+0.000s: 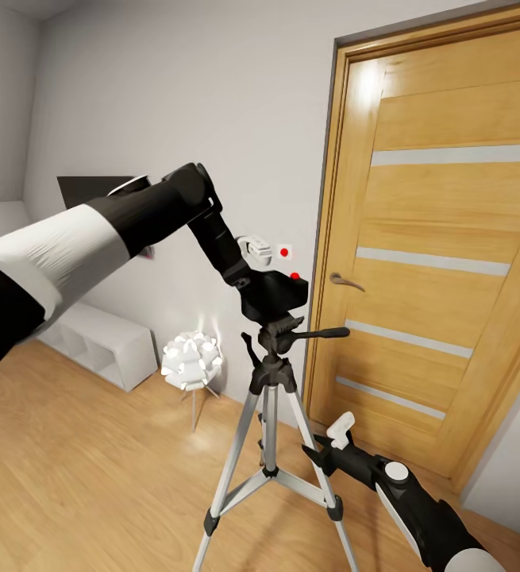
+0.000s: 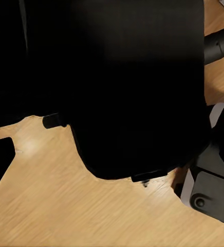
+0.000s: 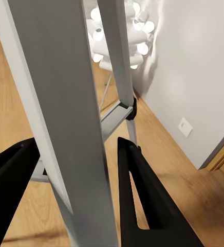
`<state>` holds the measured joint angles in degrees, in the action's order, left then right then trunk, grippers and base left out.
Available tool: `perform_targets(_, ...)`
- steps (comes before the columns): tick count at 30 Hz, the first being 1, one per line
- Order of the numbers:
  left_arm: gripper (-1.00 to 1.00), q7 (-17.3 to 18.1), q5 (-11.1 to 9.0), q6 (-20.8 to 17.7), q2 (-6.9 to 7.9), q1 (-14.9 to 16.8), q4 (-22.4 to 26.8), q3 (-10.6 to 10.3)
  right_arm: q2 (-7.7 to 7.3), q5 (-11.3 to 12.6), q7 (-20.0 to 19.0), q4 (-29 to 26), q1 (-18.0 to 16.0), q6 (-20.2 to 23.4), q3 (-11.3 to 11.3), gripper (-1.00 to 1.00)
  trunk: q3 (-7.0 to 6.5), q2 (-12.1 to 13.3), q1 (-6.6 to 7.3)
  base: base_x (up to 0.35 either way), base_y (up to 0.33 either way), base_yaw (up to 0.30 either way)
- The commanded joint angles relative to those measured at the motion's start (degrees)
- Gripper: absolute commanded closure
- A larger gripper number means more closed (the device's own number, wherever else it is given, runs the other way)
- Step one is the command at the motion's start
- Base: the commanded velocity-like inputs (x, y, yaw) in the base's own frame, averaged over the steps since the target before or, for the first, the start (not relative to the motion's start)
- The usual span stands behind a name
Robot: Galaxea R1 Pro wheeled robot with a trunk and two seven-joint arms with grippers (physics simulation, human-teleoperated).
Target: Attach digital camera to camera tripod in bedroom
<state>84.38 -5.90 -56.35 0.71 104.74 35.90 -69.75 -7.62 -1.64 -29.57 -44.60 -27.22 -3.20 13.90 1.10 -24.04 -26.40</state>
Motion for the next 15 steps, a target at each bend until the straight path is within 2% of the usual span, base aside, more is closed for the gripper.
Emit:
perform_targets(1, -1.00, -0.10, -0.59, -0.60, 0.36, 0.14, 0.36, -0.29, -0.03, -1.28, -0.14, 2.86, -0.03, -0.23, 0.34, 1.00, 0.13, -0.08, -0.05, 0.000, 0.000, 0.000)
perform_targets(4, -1.00, -0.19, -0.52, -0.66, 1.74, 0.22, 2.38, 0.14, -0.03, -1.30, -0.14, 2.86, -0.03, -0.23, 0.34, 1.00, 0.13, -0.08, -0.05, 0.000, 0.000, 0.000)
perform_targets(7, -1.00, -0.29, -0.33, -0.70, 4.22, 0.43, 5.79, 0.97, -0.03, -1.32, -0.14, 2.86, -0.03, -0.23, 0.34, 1.00, 0.13, -0.08, -0.05, 0.000, 0.000, 0.000)
perform_targets(10, -1.00, -0.50, 0.01, -0.77, 7.70, 0.48, 10.37, 3.12, -0.03, -1.33, -0.14, 2.86, -0.03, -0.23, 0.34, 1.00, 0.13, -0.08, -0.05, 0.000, 0.000, 0.000)
perform_targets(15, -1.00, -0.91, 0.62, -1.33, 14.67, 0.23, 19.13, 7.91, -0.03, -1.34, -0.14, 2.86, -0.03, -0.23, 0.34, 1.00, 0.13, -0.08, -0.05, 0.000, 0.000, 0.000)
